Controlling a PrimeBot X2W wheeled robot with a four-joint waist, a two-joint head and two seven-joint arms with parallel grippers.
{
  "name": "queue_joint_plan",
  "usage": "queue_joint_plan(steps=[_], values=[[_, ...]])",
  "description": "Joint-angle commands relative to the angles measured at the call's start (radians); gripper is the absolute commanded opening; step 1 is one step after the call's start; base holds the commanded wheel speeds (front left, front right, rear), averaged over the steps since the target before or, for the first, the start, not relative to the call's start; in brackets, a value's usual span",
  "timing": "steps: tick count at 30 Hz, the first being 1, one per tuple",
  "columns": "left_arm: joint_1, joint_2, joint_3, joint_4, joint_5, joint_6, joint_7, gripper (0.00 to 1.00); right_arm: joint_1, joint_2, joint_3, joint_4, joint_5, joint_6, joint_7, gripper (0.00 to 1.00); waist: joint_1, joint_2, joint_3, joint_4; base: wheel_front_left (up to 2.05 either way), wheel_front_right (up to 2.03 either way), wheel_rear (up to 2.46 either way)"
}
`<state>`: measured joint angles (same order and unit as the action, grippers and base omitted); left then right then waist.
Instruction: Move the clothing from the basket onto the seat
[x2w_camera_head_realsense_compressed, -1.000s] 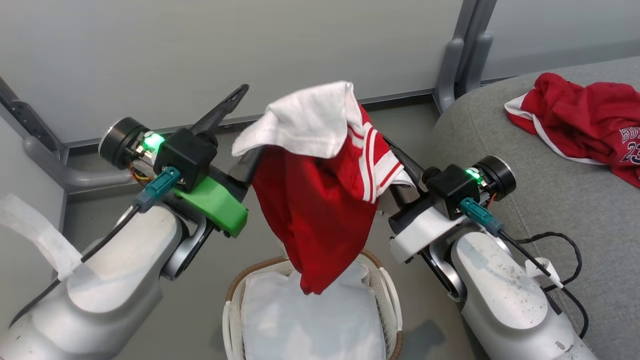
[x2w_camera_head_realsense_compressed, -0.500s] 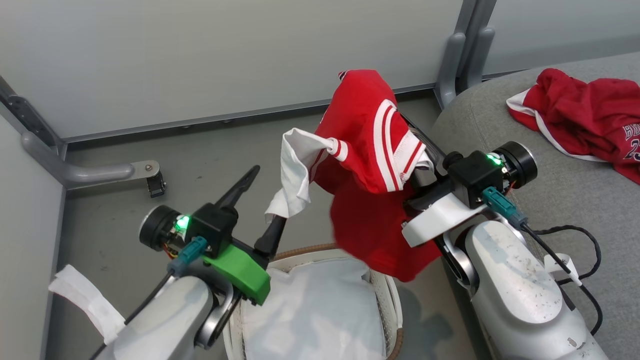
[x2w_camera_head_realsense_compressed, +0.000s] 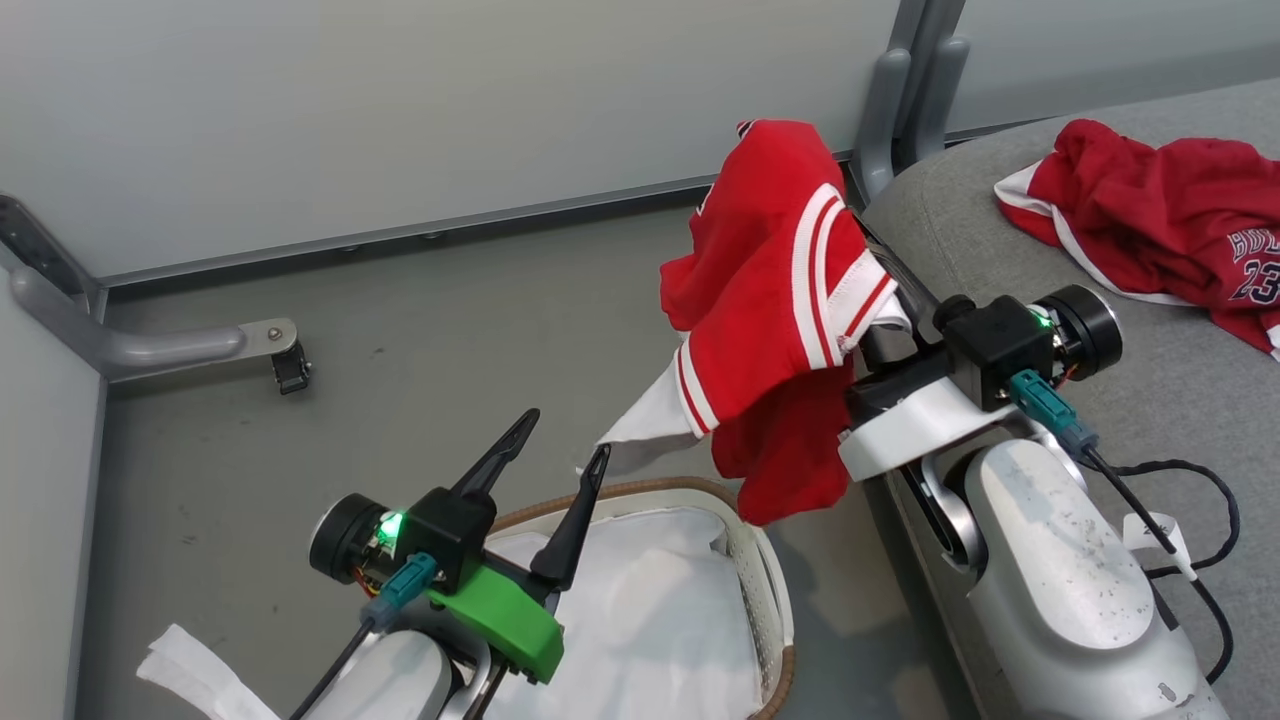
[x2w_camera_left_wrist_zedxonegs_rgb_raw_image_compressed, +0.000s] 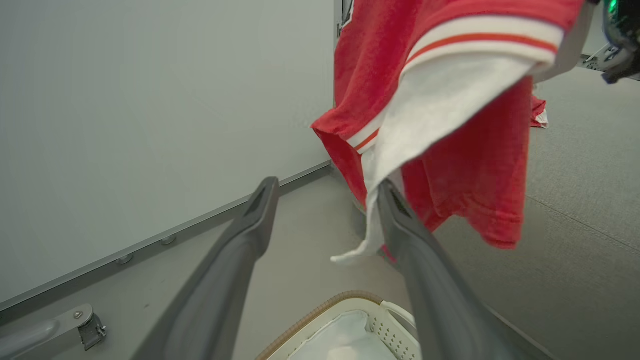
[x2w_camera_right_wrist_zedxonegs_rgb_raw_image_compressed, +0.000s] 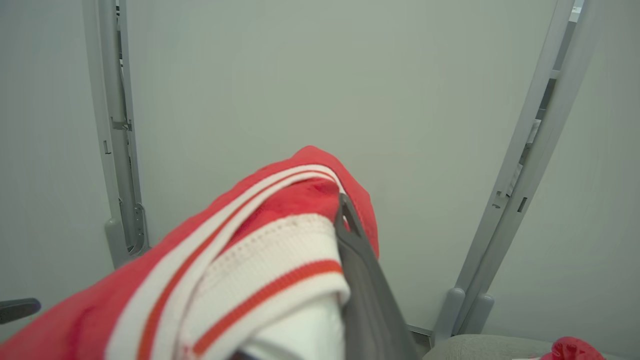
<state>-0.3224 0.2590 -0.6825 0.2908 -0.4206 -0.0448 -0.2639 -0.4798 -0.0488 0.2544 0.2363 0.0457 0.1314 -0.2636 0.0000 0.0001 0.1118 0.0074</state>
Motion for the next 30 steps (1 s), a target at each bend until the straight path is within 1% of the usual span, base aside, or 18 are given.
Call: queue_joint_plan(steps=[1, 8, 14, 18, 25, 30], values=[[0.020, -0.010, 0.017, 0.001, 0.019, -0.010, 0.000, 1.00, 0.016, -0.003, -0.011, -0.005, -0.008, -0.001, -0.002, 0.00, 0.0000, -0.0001, 0.007, -0.008, 0.00, 0.00, 0.00], [0.037, -0.043, 0.067, -0.006, 0.079, -0.043, -0.001, 1.00, 0.014, -0.003, -0.057, -0.016, -0.024, -0.001, -0.002, 0.00, 0.0000, -0.0001, 0.031, -0.046, 0.00, 0.00, 0.00], [0.030, -0.060, 0.094, -0.010, 0.115, -0.064, -0.001, 1.00, 0.003, -0.003, -0.084, -0.031, -0.026, -0.001, -0.002, 0.00, 0.0000, -0.0001, 0.064, -0.112, 0.00, 0.00, 0.00], [0.014, -0.064, 0.103, -0.014, 0.144, -0.073, -0.001, 1.00, -0.003, -0.003, -0.084, -0.038, -0.019, -0.001, -0.002, 0.00, 0.0000, -0.0001, 0.094, -0.176, 0.00, 0.00, 0.00], [-0.016, -0.056, 0.099, -0.010, 0.176, -0.082, -0.001, 1.00, -0.005, -0.002, -0.085, -0.050, 0.008, -0.001, -0.002, 0.00, 0.0000, -0.0001, 0.151, -0.308, 0.00, 0.00, 0.00], [-0.036, -0.045, 0.092, -0.009, 0.187, -0.084, -0.001, 1.00, 0.008, -0.003, -0.098, -0.056, 0.018, -0.001, -0.002, 0.00, 0.0000, -0.0001, 0.179, -0.379, 0.00, 0.00, 0.00]])
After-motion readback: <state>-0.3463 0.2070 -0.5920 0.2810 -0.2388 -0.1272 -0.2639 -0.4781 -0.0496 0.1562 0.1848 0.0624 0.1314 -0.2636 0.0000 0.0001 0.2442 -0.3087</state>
